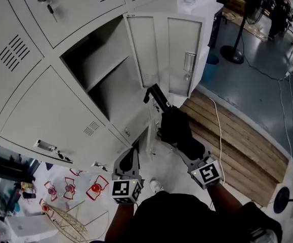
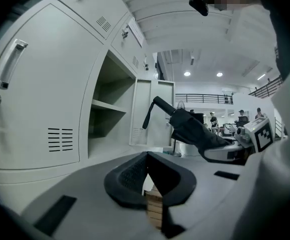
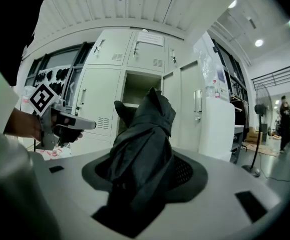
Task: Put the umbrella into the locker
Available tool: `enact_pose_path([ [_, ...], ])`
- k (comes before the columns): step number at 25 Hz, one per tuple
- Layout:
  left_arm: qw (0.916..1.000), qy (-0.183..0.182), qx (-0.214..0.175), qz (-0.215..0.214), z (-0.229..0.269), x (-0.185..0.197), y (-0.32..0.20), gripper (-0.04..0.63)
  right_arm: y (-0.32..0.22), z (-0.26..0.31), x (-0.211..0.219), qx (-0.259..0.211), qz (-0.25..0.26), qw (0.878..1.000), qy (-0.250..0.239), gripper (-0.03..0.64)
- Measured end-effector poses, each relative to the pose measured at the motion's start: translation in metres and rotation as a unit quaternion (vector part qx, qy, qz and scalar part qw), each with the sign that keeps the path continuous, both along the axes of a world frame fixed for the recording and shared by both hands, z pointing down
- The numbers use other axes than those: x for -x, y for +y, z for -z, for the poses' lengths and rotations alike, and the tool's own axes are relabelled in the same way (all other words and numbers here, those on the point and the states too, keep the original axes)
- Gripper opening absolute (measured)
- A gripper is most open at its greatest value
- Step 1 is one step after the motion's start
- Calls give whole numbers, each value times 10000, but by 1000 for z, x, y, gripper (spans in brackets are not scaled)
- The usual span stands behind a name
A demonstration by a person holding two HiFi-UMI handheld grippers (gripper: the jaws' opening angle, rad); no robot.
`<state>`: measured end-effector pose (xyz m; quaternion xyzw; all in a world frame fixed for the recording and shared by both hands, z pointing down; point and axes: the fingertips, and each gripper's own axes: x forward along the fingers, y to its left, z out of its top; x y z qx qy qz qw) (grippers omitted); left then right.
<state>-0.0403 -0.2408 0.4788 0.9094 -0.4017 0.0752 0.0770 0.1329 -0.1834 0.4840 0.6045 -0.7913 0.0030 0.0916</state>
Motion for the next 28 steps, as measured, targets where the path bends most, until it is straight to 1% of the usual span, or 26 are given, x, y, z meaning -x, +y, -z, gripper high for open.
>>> enact_pose_path([
  [3, 10000, -21, -55, -2, 1, 7, -22, -5, -25, -3, 11, 59, 65, 10000, -30, 236],
  [7, 9999, 151, 66, -9, -1, 12, -45, -5, -56, -11, 27, 144, 139, 9998, -74, 236],
  [9, 9999, 125, 24, -14, 1, 17, -55, -5, -67, -14, 36, 201, 187, 9996, -59, 236],
  [11, 9999, 121, -20, -5, 3, 23, -65, -5, -77, -17, 43, 277, 206, 9994, 22, 236],
  [13, 9998, 169, -64, 35, 3, 32, -77, -5, -87, -19, 49, 337, 186, 9990, 217, 236],
  [15, 9996, 225, -115, 133, 2, 41, -88, -5, -96, -20, 55, 388, 209, 9981, 424, 236],
  [17, 9995, 185, -154, 218, 0, 48, -95, -5, -103, -21, 59, 473, 250, 9974, 487, 236],
  [21, 9992, 66, -249, 300, 3, 62, -104, -5, -119, -24, 65, 675, 272, 9966, 381, 236],
  [22, 9991, 76, -236, 336, 3, 64, -105, -5, -125, -25, 66, 709, 287, 9965, 348, 236],
  [25, 9983, 273, -155, 493, 4, 67, -112, -5, -142, -27, 69, 746, 391, 9960, 306, 236],
  [26, 9980, 293, -161, 527, 3, 67, -116, -5, -148, -27, 69, 754, 429, 9958, 298, 236],
  [28, 9980, 215, -198, 552, 3, 66, -123, -5, -161, -28, 69, 783, 498, 9953, 266, 236],
])
